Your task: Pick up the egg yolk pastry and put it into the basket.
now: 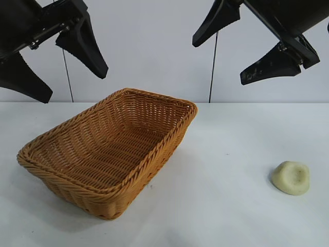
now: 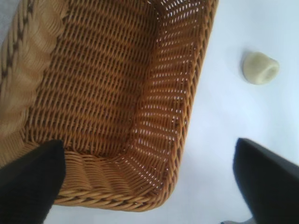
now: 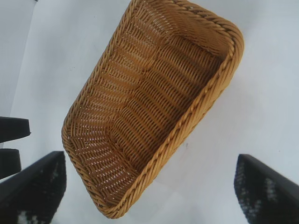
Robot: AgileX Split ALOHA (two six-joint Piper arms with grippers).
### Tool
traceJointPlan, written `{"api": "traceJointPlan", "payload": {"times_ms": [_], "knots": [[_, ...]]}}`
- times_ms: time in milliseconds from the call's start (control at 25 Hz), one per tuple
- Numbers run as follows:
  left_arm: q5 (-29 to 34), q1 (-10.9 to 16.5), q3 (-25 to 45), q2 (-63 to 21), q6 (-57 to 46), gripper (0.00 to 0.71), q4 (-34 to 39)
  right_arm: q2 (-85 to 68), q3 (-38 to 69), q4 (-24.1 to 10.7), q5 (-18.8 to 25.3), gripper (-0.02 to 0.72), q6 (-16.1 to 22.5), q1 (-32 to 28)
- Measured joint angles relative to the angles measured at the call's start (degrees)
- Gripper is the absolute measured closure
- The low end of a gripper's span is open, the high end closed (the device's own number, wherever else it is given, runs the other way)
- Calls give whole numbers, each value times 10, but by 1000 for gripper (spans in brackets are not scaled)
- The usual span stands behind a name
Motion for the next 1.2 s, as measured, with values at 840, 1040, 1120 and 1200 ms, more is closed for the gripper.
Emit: {"api": "traceJointPlan", "payload": {"times_ms": [840, 1040, 1120, 1200], "knots": [[-25, -77, 133, -133, -354, 15, 89, 0, 0, 0, 0, 8, 0, 0], [-47, -120, 141, -116, -594, 15, 227, 0, 0, 0, 0, 8, 0, 0], [-48, -121, 141, -105, -689, 15, 280, 0, 0, 0, 0, 8, 0, 0], [-51, -121, 141, -92, -748, 15, 307, 0, 0, 0, 0, 8, 0, 0]]}}
